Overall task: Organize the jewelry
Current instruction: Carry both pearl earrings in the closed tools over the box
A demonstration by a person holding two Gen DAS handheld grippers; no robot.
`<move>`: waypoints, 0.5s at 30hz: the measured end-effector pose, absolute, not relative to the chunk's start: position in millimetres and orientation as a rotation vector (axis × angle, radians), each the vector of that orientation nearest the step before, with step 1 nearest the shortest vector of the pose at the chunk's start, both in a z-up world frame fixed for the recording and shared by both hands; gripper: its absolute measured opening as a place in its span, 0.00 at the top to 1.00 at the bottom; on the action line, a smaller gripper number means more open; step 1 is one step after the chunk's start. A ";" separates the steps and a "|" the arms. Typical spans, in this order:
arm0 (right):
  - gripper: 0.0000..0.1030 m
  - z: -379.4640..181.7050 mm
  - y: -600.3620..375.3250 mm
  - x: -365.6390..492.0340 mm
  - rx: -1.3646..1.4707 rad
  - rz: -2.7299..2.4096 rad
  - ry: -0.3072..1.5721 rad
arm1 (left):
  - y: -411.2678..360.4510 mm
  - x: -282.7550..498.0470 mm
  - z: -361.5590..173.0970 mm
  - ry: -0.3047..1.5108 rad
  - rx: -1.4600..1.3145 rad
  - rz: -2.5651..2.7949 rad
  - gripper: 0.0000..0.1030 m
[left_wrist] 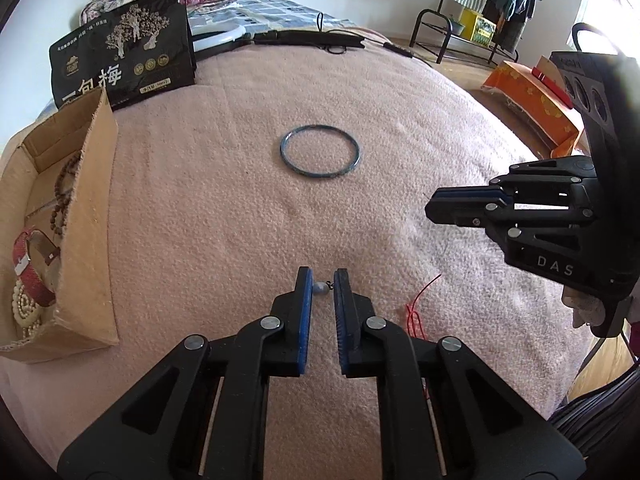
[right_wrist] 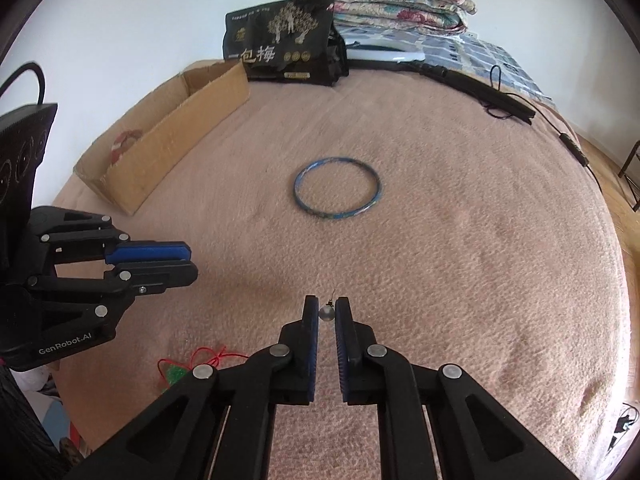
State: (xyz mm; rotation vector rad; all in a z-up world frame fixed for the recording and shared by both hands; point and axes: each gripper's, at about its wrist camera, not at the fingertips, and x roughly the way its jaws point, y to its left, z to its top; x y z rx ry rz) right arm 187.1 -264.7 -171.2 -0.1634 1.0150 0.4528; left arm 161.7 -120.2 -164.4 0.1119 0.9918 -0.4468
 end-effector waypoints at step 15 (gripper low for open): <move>0.94 -99.7 -250.9 170.8 -0.084 0.453 0.886 | -79.6 155.0 -109.5 0.885 0.023 -0.427 0.91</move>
